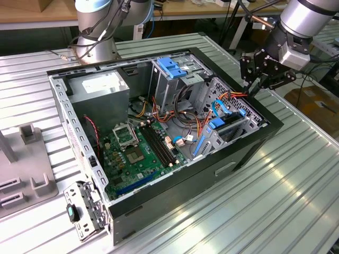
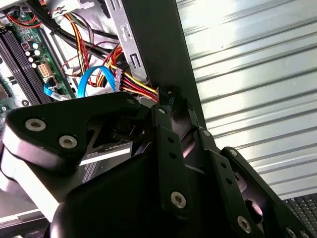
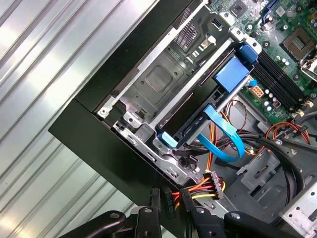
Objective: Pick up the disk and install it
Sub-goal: 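Insert the second disk wire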
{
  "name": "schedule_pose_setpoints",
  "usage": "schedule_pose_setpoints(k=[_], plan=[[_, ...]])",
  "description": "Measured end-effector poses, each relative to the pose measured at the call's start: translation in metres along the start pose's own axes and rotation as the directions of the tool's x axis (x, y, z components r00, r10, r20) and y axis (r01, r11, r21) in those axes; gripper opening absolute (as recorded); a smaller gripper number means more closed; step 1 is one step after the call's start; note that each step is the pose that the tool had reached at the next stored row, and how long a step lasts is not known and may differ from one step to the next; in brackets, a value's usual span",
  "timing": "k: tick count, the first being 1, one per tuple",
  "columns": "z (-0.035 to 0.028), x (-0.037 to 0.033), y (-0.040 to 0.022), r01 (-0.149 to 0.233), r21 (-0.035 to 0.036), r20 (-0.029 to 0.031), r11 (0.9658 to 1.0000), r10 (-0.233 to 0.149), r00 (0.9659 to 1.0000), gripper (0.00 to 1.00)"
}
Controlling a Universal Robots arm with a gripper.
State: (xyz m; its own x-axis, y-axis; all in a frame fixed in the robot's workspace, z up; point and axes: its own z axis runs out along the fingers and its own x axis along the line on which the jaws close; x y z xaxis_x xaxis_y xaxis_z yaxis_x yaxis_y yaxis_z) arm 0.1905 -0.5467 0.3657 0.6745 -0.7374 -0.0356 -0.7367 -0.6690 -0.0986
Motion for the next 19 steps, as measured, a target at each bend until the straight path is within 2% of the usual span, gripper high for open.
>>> schedule_pose_setpoints(k=[4, 8, 10, 11, 19], plan=[[0.0002, 0.0, -0.0013, 0.004, -0.0001, 0.0005, 1.0, -0.004, 1.0, 0.3], [0.0006, 0.0004, -0.0024, 0.043, -0.0015, 0.0043, 0.9991, -0.043, 0.9991, 0.3], [0.0008, 0.0003, -0.0027, 0.082, -0.0026, 0.0082, 0.9966, -0.082, 0.9966, 0.3], [0.0008, 0.0003, -0.0027, 0.09, -0.0029, 0.0088, 0.996, -0.09, 0.9959, 0.3], [0.0008, 0.0012, -0.0039, 0.09, -0.004, 0.0081, 0.9959, -0.09, 0.9959, 0.3]])
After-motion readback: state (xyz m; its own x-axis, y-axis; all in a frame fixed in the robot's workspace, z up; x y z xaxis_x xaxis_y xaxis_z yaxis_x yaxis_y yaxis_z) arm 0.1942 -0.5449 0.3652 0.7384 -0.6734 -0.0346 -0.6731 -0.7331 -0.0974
